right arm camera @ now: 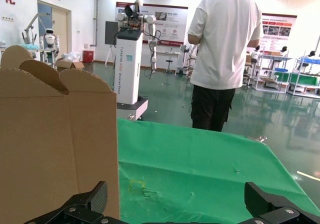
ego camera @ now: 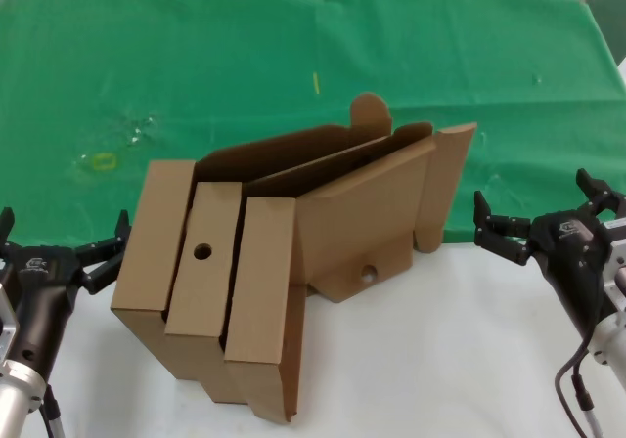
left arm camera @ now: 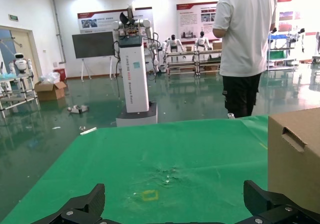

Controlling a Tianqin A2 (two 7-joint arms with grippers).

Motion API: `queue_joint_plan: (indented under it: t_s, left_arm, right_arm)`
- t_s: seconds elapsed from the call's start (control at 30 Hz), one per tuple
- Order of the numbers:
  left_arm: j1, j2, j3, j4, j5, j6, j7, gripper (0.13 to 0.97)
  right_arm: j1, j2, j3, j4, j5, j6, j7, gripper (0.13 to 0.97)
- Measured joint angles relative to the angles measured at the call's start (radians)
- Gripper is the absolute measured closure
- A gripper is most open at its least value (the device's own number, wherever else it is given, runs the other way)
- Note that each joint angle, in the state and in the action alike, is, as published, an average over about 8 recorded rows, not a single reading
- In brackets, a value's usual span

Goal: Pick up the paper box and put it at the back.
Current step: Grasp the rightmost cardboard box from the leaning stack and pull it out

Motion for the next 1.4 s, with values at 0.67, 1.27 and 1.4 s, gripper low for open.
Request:
queue_joint_plan:
  t_s: [0.67, 1.27, 1.4]
  left_arm:
    - [0.0, 0.0, 0.0, 0.0, 0.0, 0.0, 0.0, 0.144]
    - [0.0, 0.0, 0.0, 0.0, 0.0, 0.0, 0.0, 0.299]
    - [0.0, 0.0, 0.0, 0.0, 0.0, 0.0, 0.0, 0.37]
  right_arm:
    - [-0.089, 0.028, 0.014, 0.036, 0.02, -0.222, -0.16, 0.129]
    - [-0.048, 0.088, -0.156, -0.159, 0.343, -0.947, -0.628, 0.139]
    - [0.007, 0.073, -0.169, -0.253, 0.348, -1.039, -0.657, 0.158]
